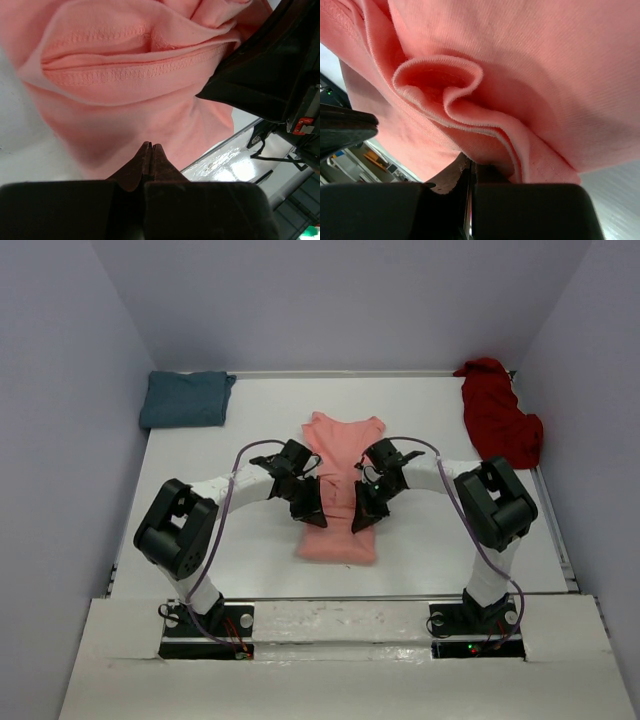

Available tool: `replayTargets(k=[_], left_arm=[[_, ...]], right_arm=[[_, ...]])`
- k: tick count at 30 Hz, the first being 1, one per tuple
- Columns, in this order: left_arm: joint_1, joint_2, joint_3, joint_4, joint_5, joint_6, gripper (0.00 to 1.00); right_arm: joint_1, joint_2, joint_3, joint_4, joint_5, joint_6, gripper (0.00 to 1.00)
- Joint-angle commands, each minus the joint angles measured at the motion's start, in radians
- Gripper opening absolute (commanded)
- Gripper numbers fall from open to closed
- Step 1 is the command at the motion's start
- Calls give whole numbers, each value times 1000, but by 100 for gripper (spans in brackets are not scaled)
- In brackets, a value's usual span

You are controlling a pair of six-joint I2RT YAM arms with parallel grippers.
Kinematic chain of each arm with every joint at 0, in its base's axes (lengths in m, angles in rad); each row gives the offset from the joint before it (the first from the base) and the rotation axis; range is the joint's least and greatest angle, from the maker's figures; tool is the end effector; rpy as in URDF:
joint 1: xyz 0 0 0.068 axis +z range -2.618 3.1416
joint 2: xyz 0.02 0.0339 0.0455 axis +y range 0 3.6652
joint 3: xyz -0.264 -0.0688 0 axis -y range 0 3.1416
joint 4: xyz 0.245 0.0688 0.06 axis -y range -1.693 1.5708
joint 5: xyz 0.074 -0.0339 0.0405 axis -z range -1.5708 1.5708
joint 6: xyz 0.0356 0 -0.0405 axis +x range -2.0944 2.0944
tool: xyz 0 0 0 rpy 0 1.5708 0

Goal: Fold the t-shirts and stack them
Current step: Fold the tshirt

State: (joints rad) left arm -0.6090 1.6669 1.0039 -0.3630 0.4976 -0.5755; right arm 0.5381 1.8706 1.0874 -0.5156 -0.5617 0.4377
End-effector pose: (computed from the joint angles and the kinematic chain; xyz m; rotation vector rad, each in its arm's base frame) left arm 0.2609 -0.2027 0.1827 0.2443 2.7818 -1.0215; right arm 0.2839 0.1915 0.1351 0.2657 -2.9553 -0.9457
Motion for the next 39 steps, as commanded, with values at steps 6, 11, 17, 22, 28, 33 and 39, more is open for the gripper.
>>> replayTargets(k=[6,11,17,22,28,33,39], left_arm=[[-11,-21,-37,47,41,-30,0],[-18,11,-45,44,9,-41,0],[-21,117,-64,50,-50,-46,0],[-25,189,-36,52,-60,-52,0],[-25,218,-24,41,-59,-49,0],[-28,221,-5,29,-67,-47,0],[-29,225,5,12,-73,-41,0]], right_arm=[[8,47,72,29,43,-25,0],[8,48,88,29,46,-17,0],[8,32,115,32,48,-2,0],[8,2,132,31,43,6,0],[8,-36,164,23,22,32,0],[8,-44,180,20,37,30,0],[8,1,220,12,52,9,0]])
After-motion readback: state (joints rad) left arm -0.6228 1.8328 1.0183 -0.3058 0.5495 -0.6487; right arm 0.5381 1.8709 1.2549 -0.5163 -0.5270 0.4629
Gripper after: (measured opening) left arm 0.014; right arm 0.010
